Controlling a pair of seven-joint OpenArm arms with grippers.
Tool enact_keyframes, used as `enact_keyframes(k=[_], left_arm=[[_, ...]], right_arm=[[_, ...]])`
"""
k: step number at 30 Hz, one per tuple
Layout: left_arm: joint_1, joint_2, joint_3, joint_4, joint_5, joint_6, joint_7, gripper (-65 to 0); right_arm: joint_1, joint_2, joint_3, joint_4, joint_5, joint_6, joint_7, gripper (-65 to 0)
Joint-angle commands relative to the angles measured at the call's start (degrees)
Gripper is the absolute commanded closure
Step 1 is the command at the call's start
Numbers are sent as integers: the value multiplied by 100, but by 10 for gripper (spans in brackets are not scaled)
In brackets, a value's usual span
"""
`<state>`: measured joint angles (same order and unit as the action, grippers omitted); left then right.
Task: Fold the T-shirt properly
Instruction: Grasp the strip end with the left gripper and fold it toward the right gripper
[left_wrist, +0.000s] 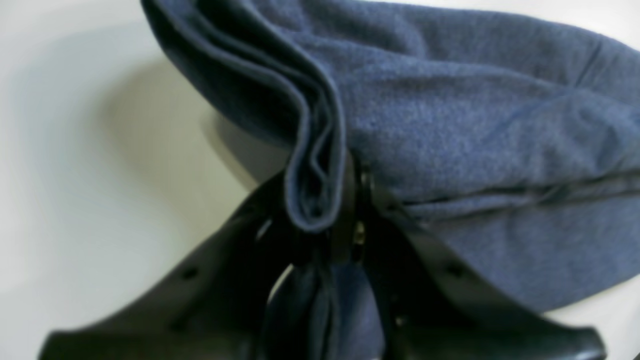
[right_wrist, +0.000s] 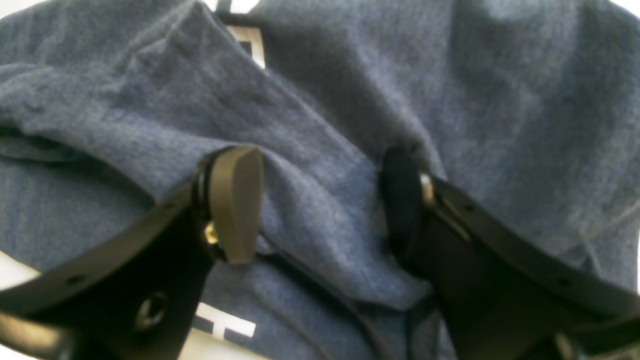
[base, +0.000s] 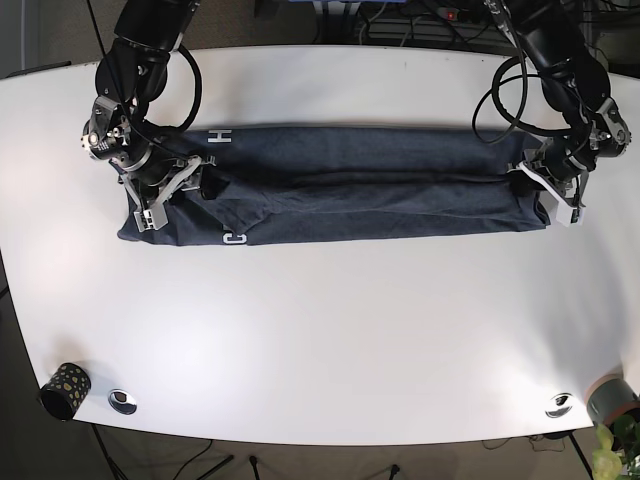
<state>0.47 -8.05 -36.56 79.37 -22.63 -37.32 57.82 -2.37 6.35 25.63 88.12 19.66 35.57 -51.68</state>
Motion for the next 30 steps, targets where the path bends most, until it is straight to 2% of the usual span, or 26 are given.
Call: enact_keyframes(k=[1, 4, 11, 19, 22, 25, 30], left_arm=[[133, -25, 29, 568, 52, 18, -2, -3], [309, 80, 337, 1359, 61, 18, -37, -3], [678, 89, 1541, 2977, 96, 62, -28, -3], [459, 107, 2939, 2986, 105, 71, -28, -4], [344, 115, 3449, 2977, 105, 246, -37, -4], [274, 274, 3739, 2801, 105, 633, -55, -4], [-78, 625, 3809, 2230, 105, 783, -55, -4]], right_arm=[[75, 46, 17, 98, 69, 25, 74, -365], [75, 46, 17, 98, 69, 25, 74, -365], [75, 46, 17, 98, 69, 25, 74, -365], [66, 46, 26, 89, 69, 25, 74, -365], [57, 46, 26, 125, 69, 25, 74, -365], [48, 46, 26, 98, 69, 25, 74, -365], [48, 46, 17, 107, 69, 25, 74, -365]])
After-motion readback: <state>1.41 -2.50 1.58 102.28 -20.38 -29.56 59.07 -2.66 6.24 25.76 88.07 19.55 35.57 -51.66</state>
